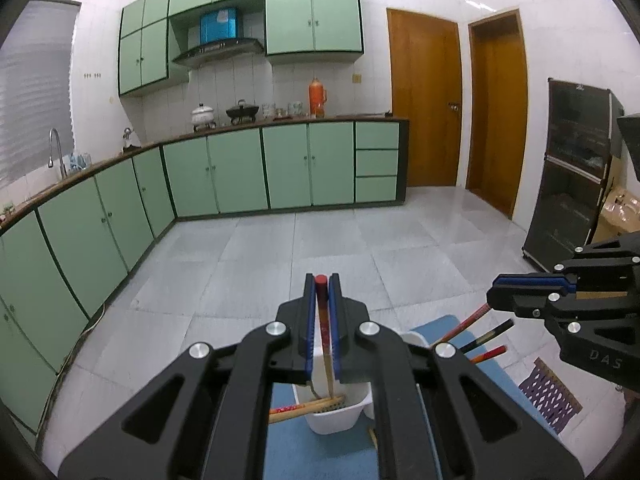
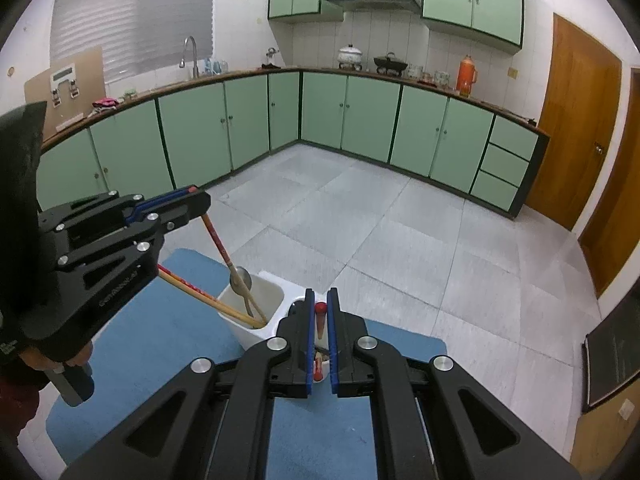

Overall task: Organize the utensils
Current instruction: 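Drop both chopsticks into the caddy by opening both tools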

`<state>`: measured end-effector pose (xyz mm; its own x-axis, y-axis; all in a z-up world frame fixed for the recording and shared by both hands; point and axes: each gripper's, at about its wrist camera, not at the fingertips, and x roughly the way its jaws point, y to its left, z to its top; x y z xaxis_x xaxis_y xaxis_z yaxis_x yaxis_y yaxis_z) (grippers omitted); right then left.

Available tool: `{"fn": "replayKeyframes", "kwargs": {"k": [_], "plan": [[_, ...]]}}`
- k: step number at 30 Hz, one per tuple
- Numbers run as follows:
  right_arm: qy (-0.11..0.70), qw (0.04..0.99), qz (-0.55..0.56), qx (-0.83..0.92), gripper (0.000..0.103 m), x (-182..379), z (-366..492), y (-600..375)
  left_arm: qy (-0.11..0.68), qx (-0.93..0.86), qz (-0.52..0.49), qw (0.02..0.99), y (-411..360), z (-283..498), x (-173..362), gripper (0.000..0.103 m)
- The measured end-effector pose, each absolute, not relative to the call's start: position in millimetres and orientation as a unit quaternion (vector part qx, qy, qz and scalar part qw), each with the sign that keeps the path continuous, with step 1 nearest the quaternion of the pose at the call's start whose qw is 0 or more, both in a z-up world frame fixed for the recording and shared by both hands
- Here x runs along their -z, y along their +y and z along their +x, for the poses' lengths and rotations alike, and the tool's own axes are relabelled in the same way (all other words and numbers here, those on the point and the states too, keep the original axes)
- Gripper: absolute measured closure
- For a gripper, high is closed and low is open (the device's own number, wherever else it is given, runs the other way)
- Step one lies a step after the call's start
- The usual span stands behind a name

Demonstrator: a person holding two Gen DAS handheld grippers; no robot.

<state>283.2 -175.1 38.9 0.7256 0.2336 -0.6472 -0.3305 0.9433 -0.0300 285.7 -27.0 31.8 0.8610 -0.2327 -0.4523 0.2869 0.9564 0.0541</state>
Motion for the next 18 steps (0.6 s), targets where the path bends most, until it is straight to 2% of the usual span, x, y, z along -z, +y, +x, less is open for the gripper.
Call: {"fn": "replayKeyframes", "kwargs": {"k": [3, 6, 8, 9, 10, 11, 13, 14, 16, 18], "plan": [[0.343, 0.925, -0.068, -0.148, 0.096, -34, 286, -180, 0.239, 0.133, 0.061, 0.96, -22, 292, -26, 0.092], [0.336, 0.929, -0.056, -0.142, 0.092, -38, 283, -187, 0.235, 0.129, 0.051, 0.962, -13, 291, -29, 0.074], [0.325, 0.935, -0.048, -0.133, 0.079, -42, 277, -194, 0.226, 0.127, 0.047, 0.965, -6, 286, -34, 0.069], [0.319, 0.938, -0.046, -0.126, 0.075, -44, 273, -198, 0.222, 0.126, 0.046, 0.966, -4, 283, -36, 0.063], [0.314, 0.941, -0.044, -0.12, 0.065, -46, 272, -202, 0.218, 0.125, 0.044, 0.967, -2, 280, -38, 0.053], [0.307, 0.944, -0.04, -0.115, 0.056, -48, 269, -206, 0.212, 0.124, 0.042, 0.968, 1, 274, -40, 0.048], [0.287, 0.952, -0.032, -0.104, 0.044, -54, 257, -215, 0.195, 0.12, 0.034, 0.973, 8, 260, -47, 0.031], [0.277, 0.955, -0.029, -0.099, 0.036, -55, 250, -219, 0.184, 0.119, 0.029, 0.975, 12, 250, -50, 0.027], [0.262, 0.961, -0.024, -0.088, 0.027, -56, 237, -226, 0.166, 0.117, 0.022, 0.979, 16, 230, -52, 0.017], [0.253, 0.964, -0.015, -0.082, 0.022, -53, 224, -232, 0.15, 0.114, 0.021, 0.982, 20, 211, -52, 0.013]]}}
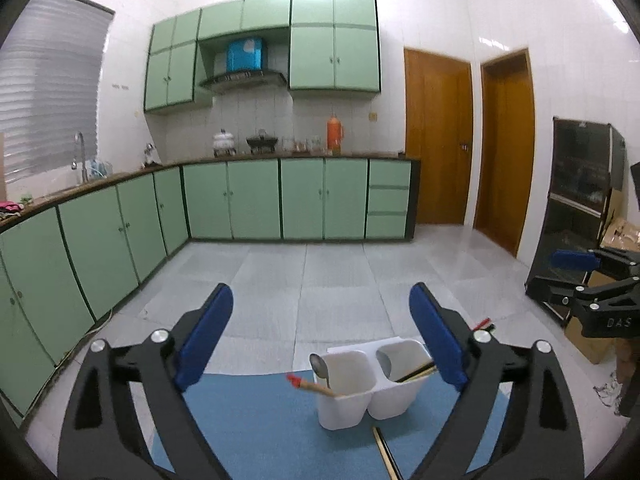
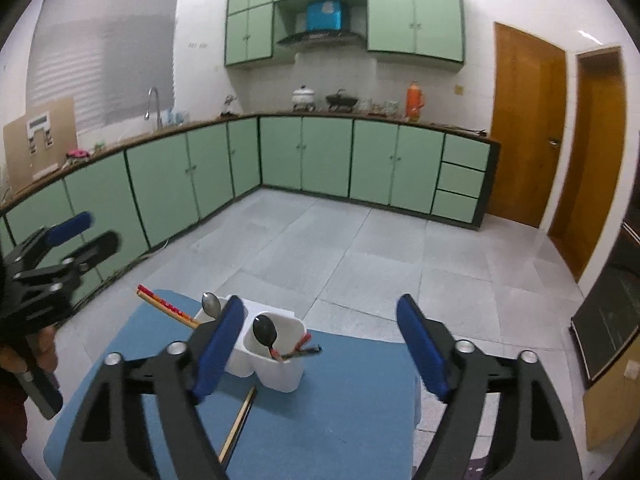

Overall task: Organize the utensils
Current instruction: 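Drop both chopsticks into the caddy by opening both tools, then move both tools back over the last two chopsticks on the mat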

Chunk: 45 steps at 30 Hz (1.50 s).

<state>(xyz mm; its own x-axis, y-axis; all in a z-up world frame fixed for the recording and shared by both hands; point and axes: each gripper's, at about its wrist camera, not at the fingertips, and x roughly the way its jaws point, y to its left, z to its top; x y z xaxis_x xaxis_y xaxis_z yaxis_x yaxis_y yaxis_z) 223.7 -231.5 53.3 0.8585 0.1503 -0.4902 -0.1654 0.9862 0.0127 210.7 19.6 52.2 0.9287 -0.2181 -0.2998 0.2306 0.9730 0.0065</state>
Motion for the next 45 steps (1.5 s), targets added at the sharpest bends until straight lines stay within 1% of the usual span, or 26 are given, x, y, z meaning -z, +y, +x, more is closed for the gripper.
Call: {"fn": "replayKeyframes", "kwargs": {"k": [2, 4, 7, 20, 29, 32, 35, 36, 37, 40, 43, 45], "plan": [[0.246, 0.966, -0.002, -0.083, 0.016, -47, 207, -235, 0.138, 0.108, 0.022, 0.984, 20, 189, -48, 0.012], [0.242, 0.967, 0.006, -0.08, 0.015, -39, 192, -237, 0.135, 0.102, 0.022, 0.985, 21, 172, -41, 0.01], [0.241, 0.967, 0.022, -0.081, 0.014, -21, 170, -235, 0.145, 0.098, 0.014, 0.984, 23, 150, -25, 0.009], [0.295, 0.952, 0.04, -0.064, 0.014, 71, 115, -219, 0.249, 0.069, 0.048, 0.965, 36, 109, 69, 0.009], [0.355, 0.932, 0.012, -0.071, 0.016, 144, 93, -176, 0.3, 0.058, 0.06, 0.95, 46, 93, 118, 0.009], [0.37, 0.926, 0.005, -0.079, 0.023, 162, 87, -159, 0.309, 0.055, 0.067, 0.947, 48, 90, 129, 0.009], [0.384, 0.919, -0.003, -0.086, 0.038, 172, 85, -148, 0.318, 0.051, 0.077, 0.944, 49, 87, 137, 0.009], [0.388, 0.918, -0.006, -0.085, 0.041, 174, 86, -146, 0.32, 0.05, 0.078, 0.943, 49, 86, 138, 0.009], [0.393, 0.916, -0.005, -0.084, 0.047, 177, 86, -144, 0.322, 0.048, 0.079, 0.942, 51, 85, 140, 0.009], [0.406, 0.91, 0.002, -0.088, 0.058, 184, 87, -141, 0.329, 0.042, 0.079, 0.94, 54, 86, 143, 0.009], [0.414, 0.906, 0.002, -0.087, 0.065, 190, 87, -137, 0.334, 0.036, 0.074, 0.939, 60, 87, 145, 0.009], [0.413, 0.906, 0.003, -0.089, 0.067, 192, 87, -136, 0.335, 0.034, 0.072, 0.939, 60, 87, 146, 0.009]]}}
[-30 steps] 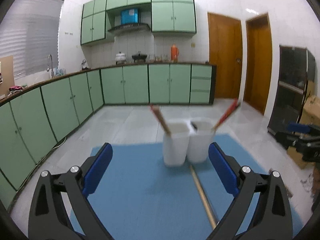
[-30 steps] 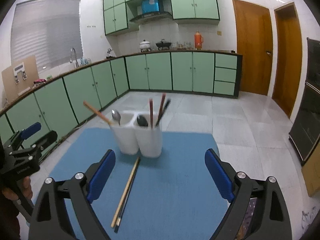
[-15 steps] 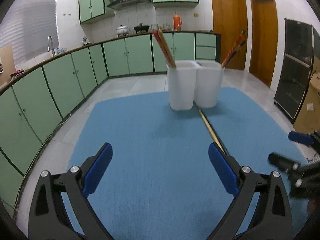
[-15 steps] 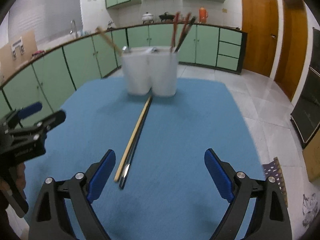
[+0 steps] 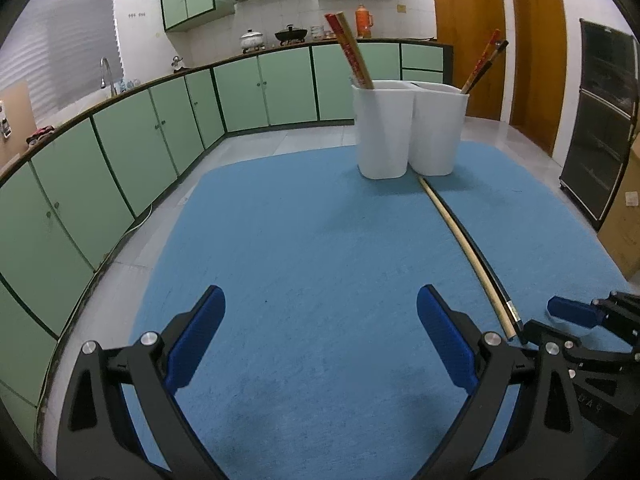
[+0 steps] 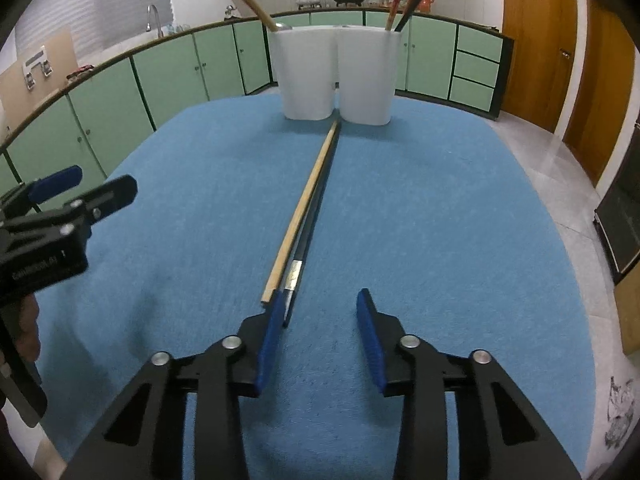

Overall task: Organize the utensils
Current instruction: 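Move both tools back over the last two chopsticks on the mat, then grasp the black chopstick with the right tool while the left tool grasps the plain wooden chopstick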

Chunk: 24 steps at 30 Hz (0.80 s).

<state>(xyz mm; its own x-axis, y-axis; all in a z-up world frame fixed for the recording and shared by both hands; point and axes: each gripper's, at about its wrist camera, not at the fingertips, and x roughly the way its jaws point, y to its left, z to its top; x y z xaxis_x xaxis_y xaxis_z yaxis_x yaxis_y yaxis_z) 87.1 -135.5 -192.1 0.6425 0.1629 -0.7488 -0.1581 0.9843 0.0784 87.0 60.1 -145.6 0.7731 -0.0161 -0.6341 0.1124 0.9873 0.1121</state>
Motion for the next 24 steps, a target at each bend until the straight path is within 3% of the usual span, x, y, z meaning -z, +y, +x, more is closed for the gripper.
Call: {"fn": "replayKeyframes", "kwargs": {"k": [9, 13, 14, 24], "plan": [[0.422, 0.902, -0.002, -0.097, 0.072, 197, 89, -127, 0.335, 0.038, 0.07, 0.939, 58, 89, 143, 0.009], [0.422, 0.901, -0.006, -0.097, 0.094, 197, 88, -127, 0.338, 0.038, 0.068, 0.938, 58, 88, 145, 0.009], [0.422, 0.902, -0.007, -0.097, 0.096, 196, 87, -128, 0.339, 0.038, 0.067, 0.938, 58, 89, 145, 0.009], [0.417, 0.906, 0.026, -0.068, 0.096, 193, 81, -160, 0.343, 0.065, 0.07, 0.934, 34, 88, 149, 0.009]]}}
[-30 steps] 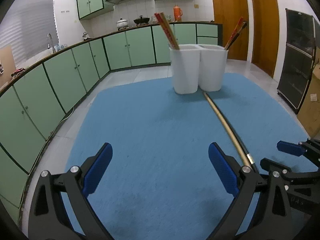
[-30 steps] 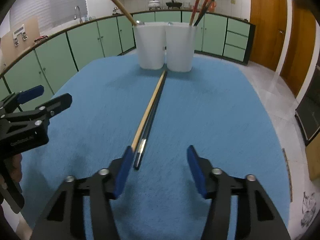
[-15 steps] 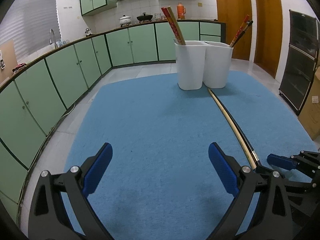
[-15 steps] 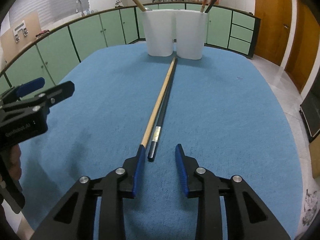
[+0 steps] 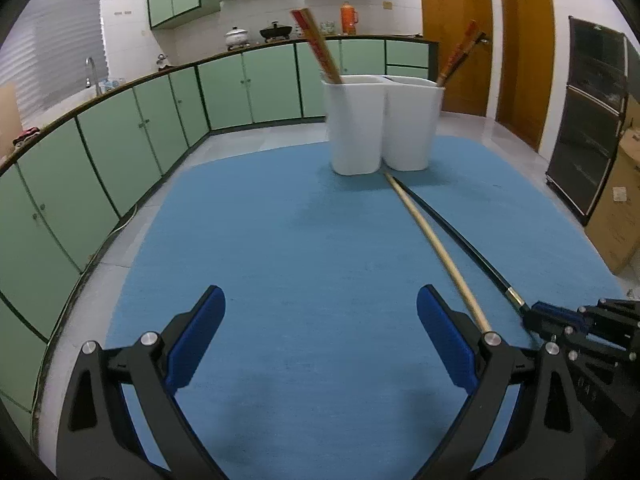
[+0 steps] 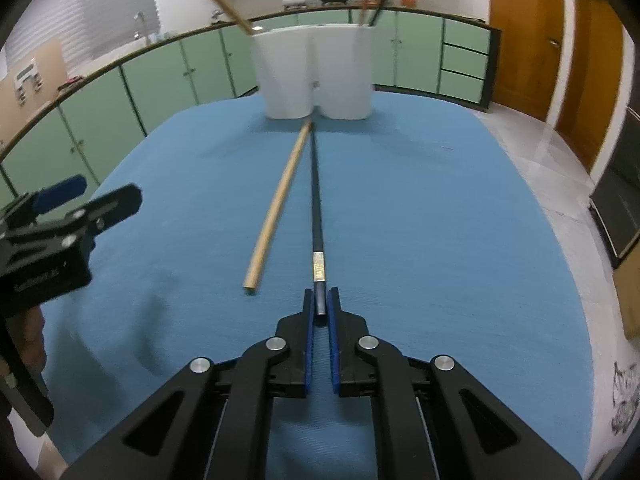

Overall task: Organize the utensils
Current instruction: 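Grasp the black chopstick with the right tool while the left tool grasps the plain wooden chopstick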

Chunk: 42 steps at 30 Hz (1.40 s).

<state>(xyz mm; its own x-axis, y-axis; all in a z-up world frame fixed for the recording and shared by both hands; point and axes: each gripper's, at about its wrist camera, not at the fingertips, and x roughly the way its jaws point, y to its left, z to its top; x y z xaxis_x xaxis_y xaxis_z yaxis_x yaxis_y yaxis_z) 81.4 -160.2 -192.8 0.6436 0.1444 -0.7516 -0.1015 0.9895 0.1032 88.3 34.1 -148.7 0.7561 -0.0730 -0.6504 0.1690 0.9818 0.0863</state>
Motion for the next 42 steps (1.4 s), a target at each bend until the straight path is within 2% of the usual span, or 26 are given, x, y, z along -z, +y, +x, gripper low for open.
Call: {"fn": "replayKeyframes", "kwargs": {"k": [15, 18, 21, 25, 26, 32, 37, 39, 42], "plan": [[0.401, 0.914, 0.064, -0.024, 0.097, 188, 84, -212, 0.386, 0.124, 0.044, 0.913, -25, 85, 177, 0.01], [0.4, 0.913, 0.07, -0.026, 0.097, 189, 87, -215, 0.399, 0.123, 0.04, 0.908, -29, 87, 183, 0.022], [0.399, 0.914, 0.072, -0.029, 0.097, 191, 86, -215, 0.417, 0.125, 0.03, 0.9, -33, 92, 189, 0.025], [0.399, 0.913, 0.078, -0.034, 0.097, 193, 86, -217, 0.432, 0.121, 0.017, 0.894, -36, 95, 195, 0.041], [0.399, 0.913, 0.079, -0.035, 0.097, 193, 86, -218, 0.432, 0.119, 0.017, 0.894, -37, 95, 196, 0.041], [0.402, 0.911, 0.084, -0.037, 0.097, 195, 87, -219, 0.43, 0.121, 0.033, 0.894, -47, 92, 195, 0.057], [0.407, 0.908, 0.091, -0.037, 0.097, 199, 88, -220, 0.43, 0.118, 0.025, 0.895, -46, 94, 196, 0.089], [0.408, 0.907, 0.095, -0.039, 0.097, 199, 89, -221, 0.431, 0.12, 0.015, 0.894, -43, 96, 196, 0.096], [0.407, 0.908, 0.092, -0.038, 0.097, 197, 88, -220, 0.431, 0.122, 0.011, 0.894, -41, 96, 194, 0.096]]}}
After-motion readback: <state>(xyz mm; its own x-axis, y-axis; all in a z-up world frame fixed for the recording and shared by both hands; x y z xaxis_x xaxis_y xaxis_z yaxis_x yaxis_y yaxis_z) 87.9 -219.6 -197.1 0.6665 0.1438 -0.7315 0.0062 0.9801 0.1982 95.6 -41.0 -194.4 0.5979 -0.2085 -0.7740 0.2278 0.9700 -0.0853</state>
